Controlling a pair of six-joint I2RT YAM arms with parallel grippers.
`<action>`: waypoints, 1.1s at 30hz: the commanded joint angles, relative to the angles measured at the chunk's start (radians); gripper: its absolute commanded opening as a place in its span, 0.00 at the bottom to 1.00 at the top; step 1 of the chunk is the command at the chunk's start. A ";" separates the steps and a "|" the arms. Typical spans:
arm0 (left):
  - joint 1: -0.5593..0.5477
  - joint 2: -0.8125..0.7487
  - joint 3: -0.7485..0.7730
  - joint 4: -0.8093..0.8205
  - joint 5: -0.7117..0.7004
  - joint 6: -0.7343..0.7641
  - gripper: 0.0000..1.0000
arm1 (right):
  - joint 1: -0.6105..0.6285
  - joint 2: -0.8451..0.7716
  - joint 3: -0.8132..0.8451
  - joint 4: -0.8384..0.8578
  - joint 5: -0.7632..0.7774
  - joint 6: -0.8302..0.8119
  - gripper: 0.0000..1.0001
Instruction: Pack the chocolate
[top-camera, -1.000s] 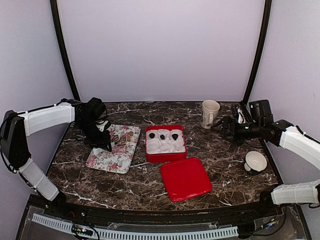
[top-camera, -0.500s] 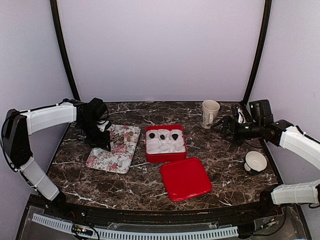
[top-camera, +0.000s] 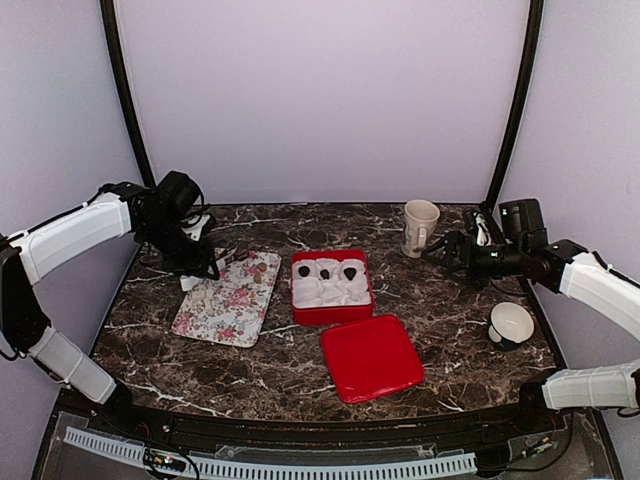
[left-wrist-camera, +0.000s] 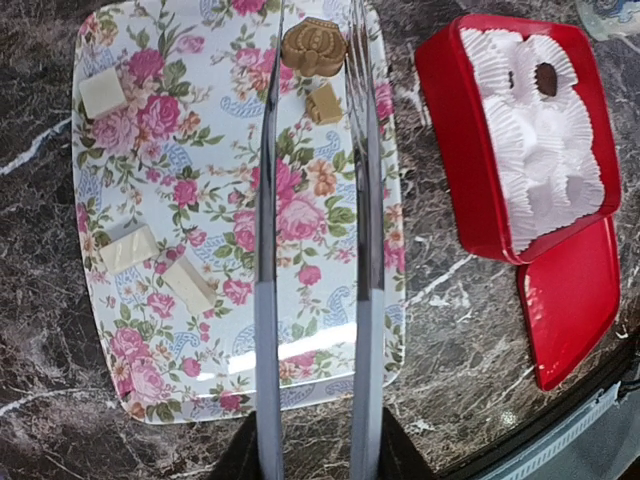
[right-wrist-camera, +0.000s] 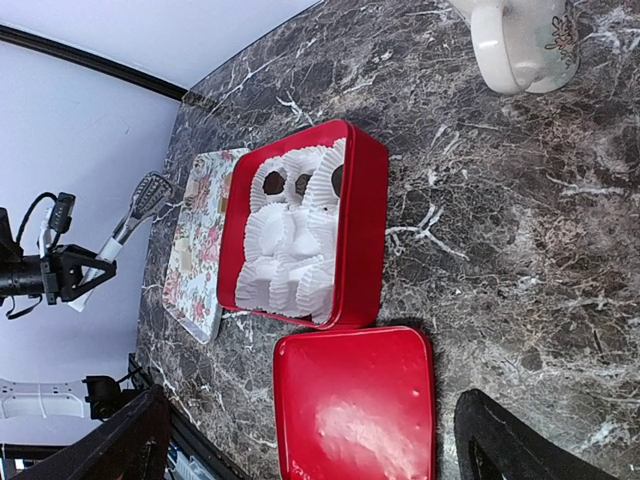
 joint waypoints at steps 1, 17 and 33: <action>-0.034 -0.069 0.073 -0.026 0.046 0.000 0.28 | -0.004 -0.009 0.004 0.035 -0.017 0.001 1.00; -0.313 0.014 0.123 0.018 0.055 -0.004 0.28 | -0.004 -0.032 -0.021 0.042 -0.018 0.012 1.00; -0.350 0.196 0.197 0.013 -0.028 0.042 0.28 | -0.005 -0.043 -0.026 0.032 -0.009 0.021 1.00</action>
